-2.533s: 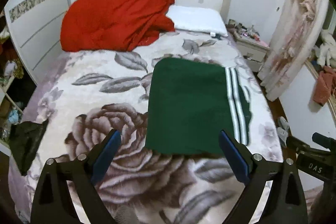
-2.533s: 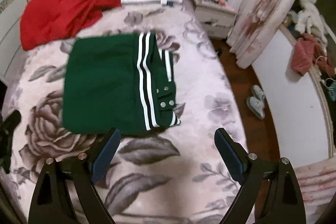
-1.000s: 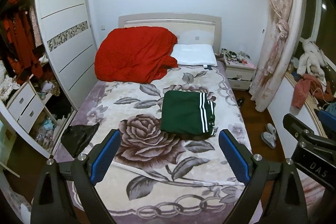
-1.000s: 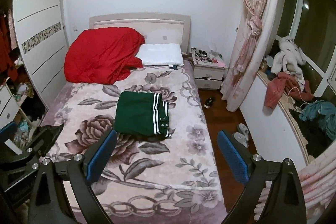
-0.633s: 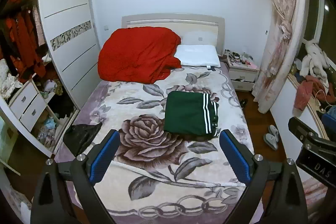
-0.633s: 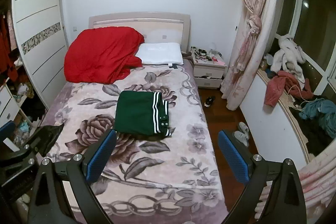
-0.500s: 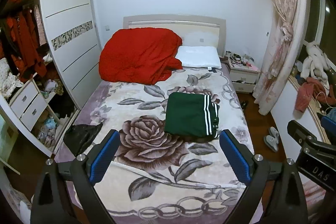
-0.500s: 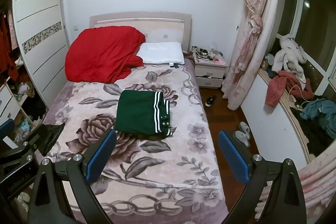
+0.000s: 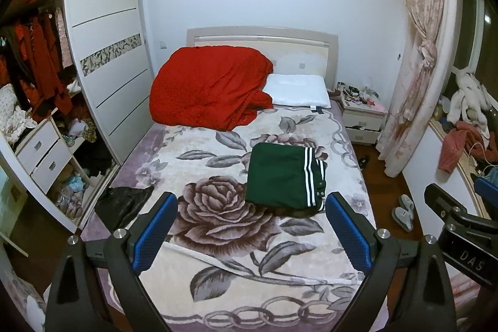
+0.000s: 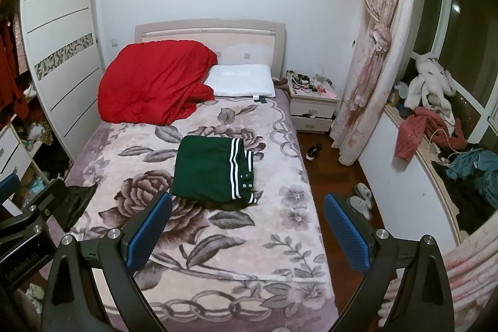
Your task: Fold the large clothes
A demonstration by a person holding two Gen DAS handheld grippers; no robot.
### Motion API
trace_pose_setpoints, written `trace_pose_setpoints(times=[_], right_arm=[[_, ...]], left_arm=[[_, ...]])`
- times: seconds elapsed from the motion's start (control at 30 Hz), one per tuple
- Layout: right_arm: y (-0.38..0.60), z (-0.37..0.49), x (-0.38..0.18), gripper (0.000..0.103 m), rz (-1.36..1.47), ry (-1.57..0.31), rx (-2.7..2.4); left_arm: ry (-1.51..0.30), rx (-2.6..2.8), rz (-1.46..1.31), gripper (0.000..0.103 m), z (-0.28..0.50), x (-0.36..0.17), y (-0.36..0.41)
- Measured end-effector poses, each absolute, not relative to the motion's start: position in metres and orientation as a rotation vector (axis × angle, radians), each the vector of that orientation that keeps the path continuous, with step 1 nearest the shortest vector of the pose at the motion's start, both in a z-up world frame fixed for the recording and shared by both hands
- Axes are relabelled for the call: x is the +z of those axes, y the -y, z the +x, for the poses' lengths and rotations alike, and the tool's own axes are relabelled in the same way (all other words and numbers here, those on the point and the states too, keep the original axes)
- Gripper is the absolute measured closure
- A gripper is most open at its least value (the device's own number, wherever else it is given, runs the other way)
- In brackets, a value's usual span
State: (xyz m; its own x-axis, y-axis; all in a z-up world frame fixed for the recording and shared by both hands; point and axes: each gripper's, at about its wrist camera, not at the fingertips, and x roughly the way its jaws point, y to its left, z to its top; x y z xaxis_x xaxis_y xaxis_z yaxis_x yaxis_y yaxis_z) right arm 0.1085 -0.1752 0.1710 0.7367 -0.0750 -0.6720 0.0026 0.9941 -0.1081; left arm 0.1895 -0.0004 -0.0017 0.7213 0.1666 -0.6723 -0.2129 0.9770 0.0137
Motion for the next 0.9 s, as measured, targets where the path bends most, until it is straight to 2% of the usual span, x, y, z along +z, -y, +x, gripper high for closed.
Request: trace_pose_setpoints(times=[0.9], right_arm=[[0.175,0.108,0.174,0.003,-0.082,-0.73,-0.044]], left_arm=[[-0.712,0.19,-0.046,0.006,0.196,0.01,0.001]])
